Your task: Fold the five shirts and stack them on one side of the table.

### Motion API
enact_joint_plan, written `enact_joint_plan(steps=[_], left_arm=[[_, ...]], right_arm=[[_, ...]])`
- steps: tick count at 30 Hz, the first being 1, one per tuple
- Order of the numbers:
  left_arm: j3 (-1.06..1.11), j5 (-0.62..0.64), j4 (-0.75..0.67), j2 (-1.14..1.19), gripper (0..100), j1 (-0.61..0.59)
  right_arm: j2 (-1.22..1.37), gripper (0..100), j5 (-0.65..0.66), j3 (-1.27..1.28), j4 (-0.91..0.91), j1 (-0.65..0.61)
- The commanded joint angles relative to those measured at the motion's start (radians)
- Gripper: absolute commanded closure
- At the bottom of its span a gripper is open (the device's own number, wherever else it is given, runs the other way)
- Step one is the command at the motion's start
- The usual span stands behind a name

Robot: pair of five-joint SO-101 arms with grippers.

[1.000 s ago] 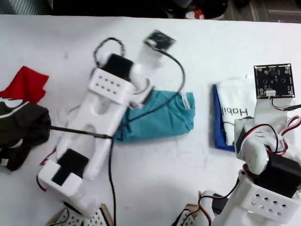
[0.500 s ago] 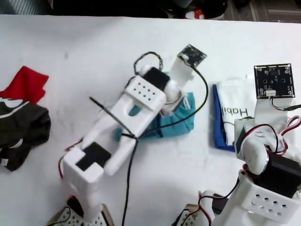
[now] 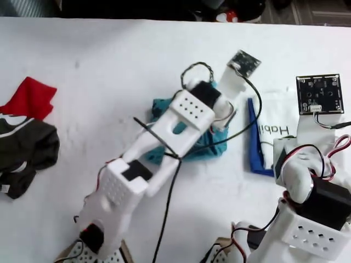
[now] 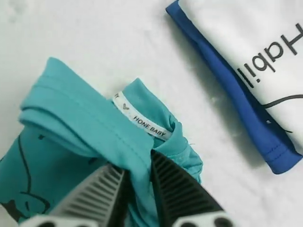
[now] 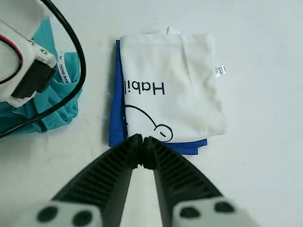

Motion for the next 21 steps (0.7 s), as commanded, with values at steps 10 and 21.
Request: enact_joint_plan(steps=[10,21], left_arm=[[-0.443,-0.032,0.376,0.018,76,-0.084],[0.167,-0.183,0.367,-0.340,96,-0.271]], right_arm=[[-0.007,98.1,0.000,-0.003,-0.007,0.002],[-0.005,98.1,0.000,0.040,-0.007,0.002]])
